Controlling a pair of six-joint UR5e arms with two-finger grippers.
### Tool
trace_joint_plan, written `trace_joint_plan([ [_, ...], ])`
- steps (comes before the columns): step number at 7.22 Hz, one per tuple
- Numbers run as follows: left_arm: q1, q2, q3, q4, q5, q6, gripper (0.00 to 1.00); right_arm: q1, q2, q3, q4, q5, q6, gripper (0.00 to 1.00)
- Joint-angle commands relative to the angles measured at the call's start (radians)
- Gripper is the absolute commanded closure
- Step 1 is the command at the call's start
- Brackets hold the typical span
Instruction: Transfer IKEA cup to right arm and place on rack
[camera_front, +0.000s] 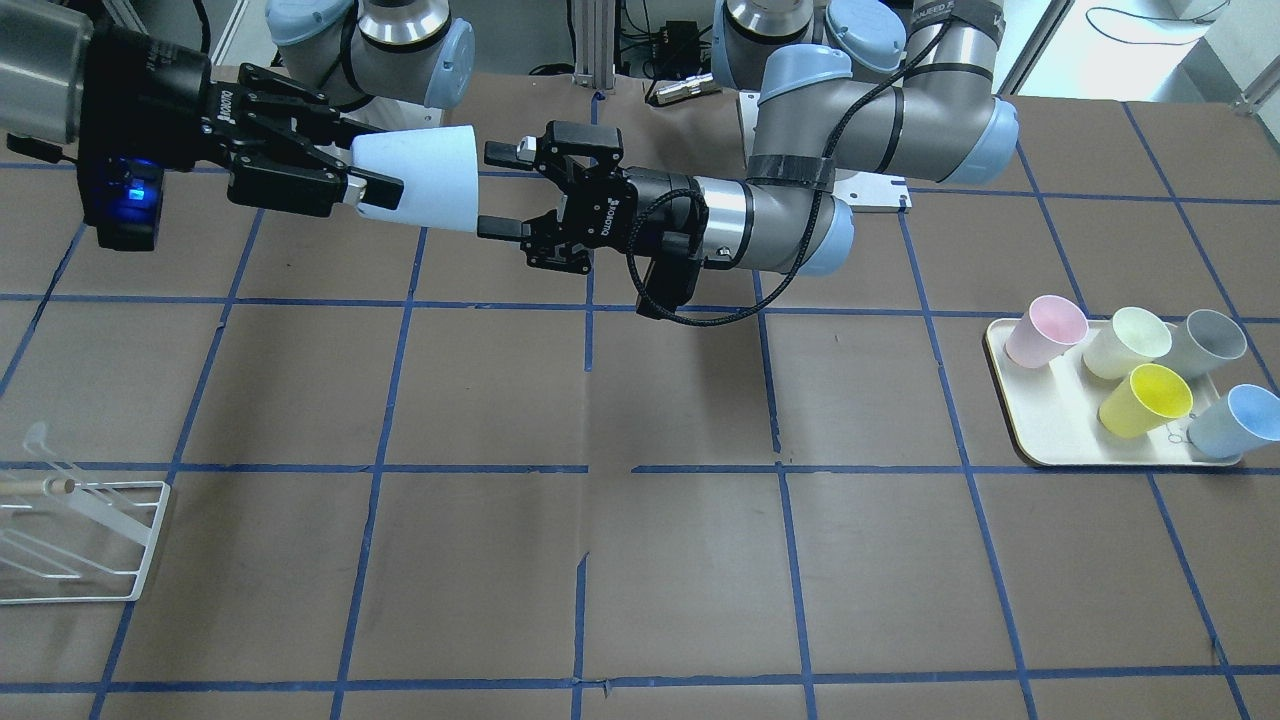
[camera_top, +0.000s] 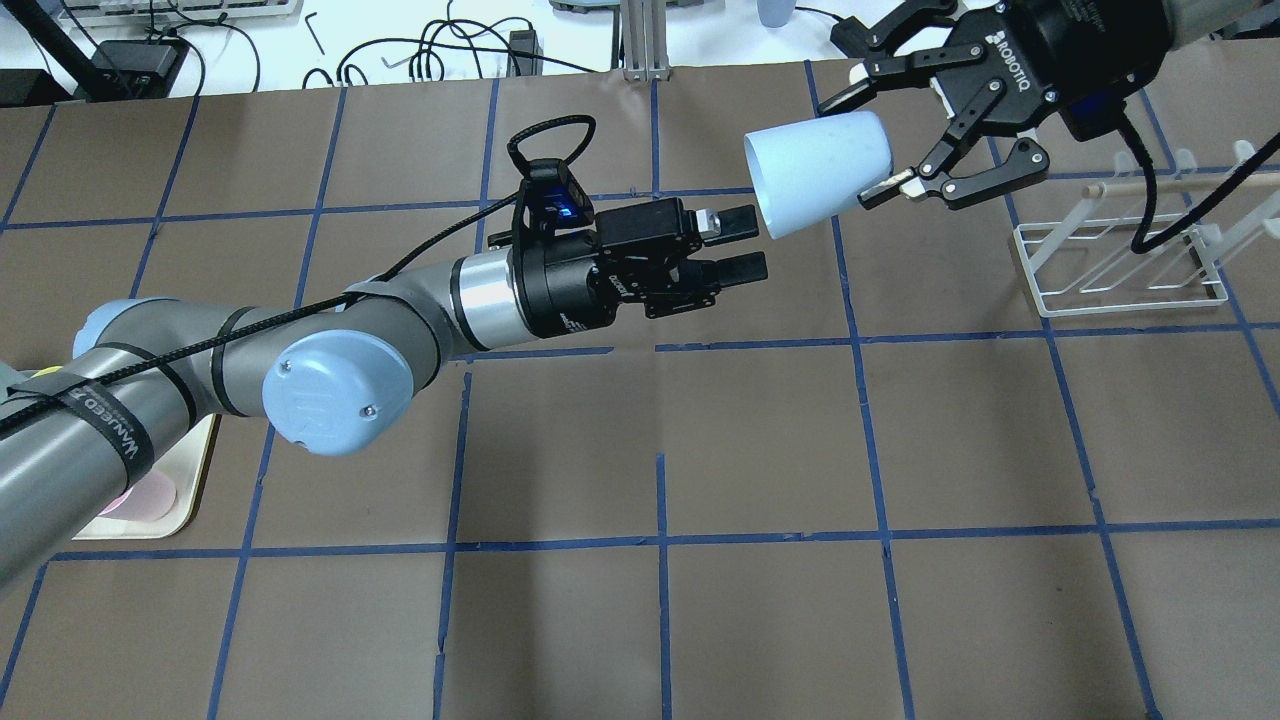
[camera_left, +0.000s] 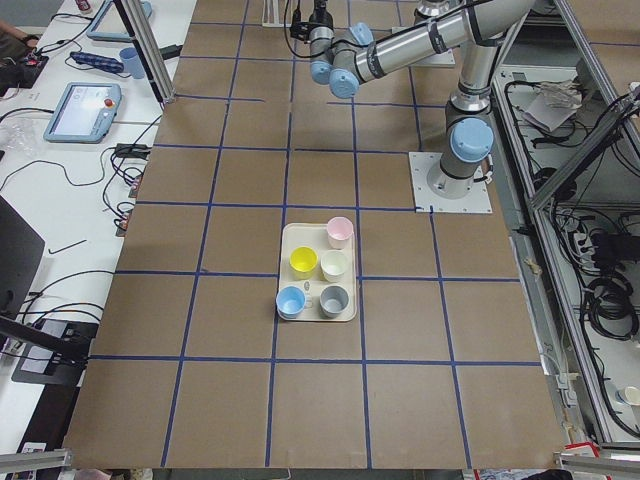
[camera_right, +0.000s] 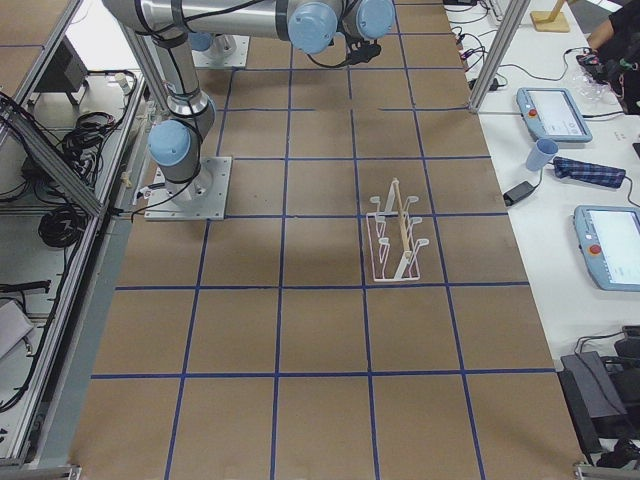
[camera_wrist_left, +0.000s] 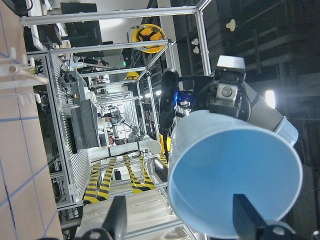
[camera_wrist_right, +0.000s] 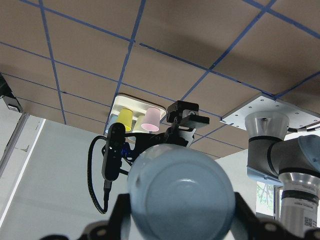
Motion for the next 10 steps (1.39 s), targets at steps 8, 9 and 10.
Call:
trace_joint_plan([
  [8, 0.286, 0.021, 0.008, 0.393, 0.842, -0.296, 0.0, -0.027, -0.009, -0.002, -0.458, -0.741, -0.548, 0.83],
  [9, 0.288, 0.013, 0.005, 0.589, 1.074, -0.45, 0.0, -0.041, -0.005, 0.001, -0.513, -0.825, -0.605, 0.85],
  [10, 0.274, 0.004, 0.007, 0.692, 1.281, -0.539, 0.0, -0.073, 0.0, 0.016, -0.565, -0.85, -0.708, 0.85],
])
